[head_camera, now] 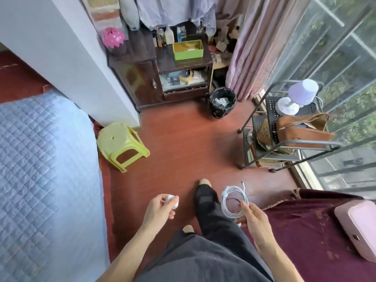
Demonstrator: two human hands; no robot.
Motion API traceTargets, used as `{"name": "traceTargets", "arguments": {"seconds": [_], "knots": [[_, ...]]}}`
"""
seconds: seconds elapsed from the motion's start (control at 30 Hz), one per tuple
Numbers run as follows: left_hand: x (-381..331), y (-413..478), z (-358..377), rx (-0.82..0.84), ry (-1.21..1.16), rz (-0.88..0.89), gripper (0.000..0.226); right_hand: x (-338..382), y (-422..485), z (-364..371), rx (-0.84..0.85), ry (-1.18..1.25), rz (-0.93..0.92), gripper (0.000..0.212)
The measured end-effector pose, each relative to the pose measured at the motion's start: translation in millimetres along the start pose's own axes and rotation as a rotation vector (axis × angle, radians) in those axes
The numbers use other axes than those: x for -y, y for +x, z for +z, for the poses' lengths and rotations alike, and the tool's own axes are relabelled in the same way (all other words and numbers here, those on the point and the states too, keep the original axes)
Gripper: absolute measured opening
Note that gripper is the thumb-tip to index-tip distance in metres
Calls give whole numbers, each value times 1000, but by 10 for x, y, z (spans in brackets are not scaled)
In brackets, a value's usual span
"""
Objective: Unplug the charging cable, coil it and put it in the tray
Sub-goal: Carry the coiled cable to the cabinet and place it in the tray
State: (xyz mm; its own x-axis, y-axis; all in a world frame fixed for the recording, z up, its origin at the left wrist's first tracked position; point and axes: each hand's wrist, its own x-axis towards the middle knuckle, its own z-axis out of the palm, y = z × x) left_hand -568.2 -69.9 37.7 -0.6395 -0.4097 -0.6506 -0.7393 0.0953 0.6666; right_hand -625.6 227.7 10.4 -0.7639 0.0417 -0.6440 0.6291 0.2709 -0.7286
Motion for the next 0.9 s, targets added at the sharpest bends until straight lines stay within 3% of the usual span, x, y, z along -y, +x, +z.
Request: {"name": "traceTargets", "arguments": {"seconds": [0.47,0.67,0.9], "knots": [[-1517,1513,-206,-91,27,-39,27,1979,1870,347,152,-109,-80,33],[-1815,2240,-585,-143,-55,-111,19,2704,2534,814,130,-110,-102,28],[-2554,3237,-1132,-119,-68,-60,20,3463,3075,1371,58,-44,-64,27]]}}
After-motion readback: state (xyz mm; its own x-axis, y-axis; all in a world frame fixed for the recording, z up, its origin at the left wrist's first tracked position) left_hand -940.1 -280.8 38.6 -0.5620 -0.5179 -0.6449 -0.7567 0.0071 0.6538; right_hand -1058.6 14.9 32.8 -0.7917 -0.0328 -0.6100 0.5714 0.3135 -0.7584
